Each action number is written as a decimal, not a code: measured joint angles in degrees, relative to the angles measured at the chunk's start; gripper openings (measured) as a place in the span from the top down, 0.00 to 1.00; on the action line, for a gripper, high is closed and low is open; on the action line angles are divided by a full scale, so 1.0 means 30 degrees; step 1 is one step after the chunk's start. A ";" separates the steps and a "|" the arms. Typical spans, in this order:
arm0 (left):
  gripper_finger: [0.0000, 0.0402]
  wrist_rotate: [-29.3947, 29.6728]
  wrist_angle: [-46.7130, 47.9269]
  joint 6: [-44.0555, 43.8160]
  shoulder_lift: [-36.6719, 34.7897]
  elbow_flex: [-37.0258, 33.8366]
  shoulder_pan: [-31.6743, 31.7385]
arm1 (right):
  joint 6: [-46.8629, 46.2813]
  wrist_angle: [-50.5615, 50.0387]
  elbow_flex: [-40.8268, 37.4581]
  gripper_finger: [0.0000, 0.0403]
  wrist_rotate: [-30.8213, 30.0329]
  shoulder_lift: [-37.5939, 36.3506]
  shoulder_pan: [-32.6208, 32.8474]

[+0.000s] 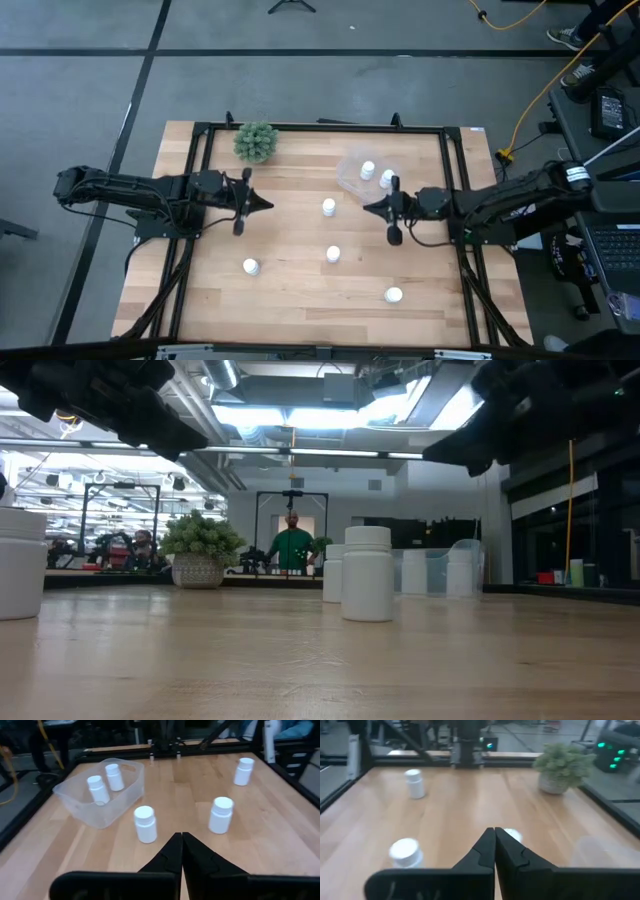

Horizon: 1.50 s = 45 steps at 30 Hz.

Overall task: Pick and place pill bottles into a basket
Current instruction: Put the white pill bottle into the transparent bin

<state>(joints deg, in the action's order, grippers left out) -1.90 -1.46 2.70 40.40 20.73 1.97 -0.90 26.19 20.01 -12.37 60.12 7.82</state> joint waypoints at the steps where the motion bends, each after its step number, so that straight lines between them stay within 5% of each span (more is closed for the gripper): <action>1: 0.99 -0.0228 -0.0006 0.0000 0.0002 0.0000 -0.0019 | -0.0049 -0.0102 0.0000 0.99 0.0002 0.0000 0.0272; 11: 0.99 0.0431 -0.0013 -0.2276 -0.0003 0.0000 -0.2445 | -0.0616 -0.0692 0.0007 1.00 -0.0067 0.0000 0.2353; 18: 1.00 0.4623 -0.0163 -0.3747 0.1380 0.0000 -0.6609 | -0.0620 -0.0819 0.0007 0.98 -0.3461 0.0000 0.3014; 28: 1.00 1.1577 -0.0337 -0.3928 0.3269 0.1837 -1.3419 | -0.1261 -0.0887 0.0007 0.98 -0.3503 0.0000 0.3139; 37: 1.00 1.9422 0.1862 -0.7713 0.5967 0.4401 -1.9461 | -0.1694 -0.1590 0.0007 0.98 -0.3503 0.0000 0.3139; 45: 1.00 2.0616 0.5101 -1.2734 1.0070 0.8356 -2.1089 | -0.1672 -0.1696 0.0007 0.98 -0.3510 0.0000 0.3139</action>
<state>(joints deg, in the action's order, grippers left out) 59.94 13.84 -35.50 70.61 45.80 -61.30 -5.91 21.10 20.03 -22.90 60.12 17.23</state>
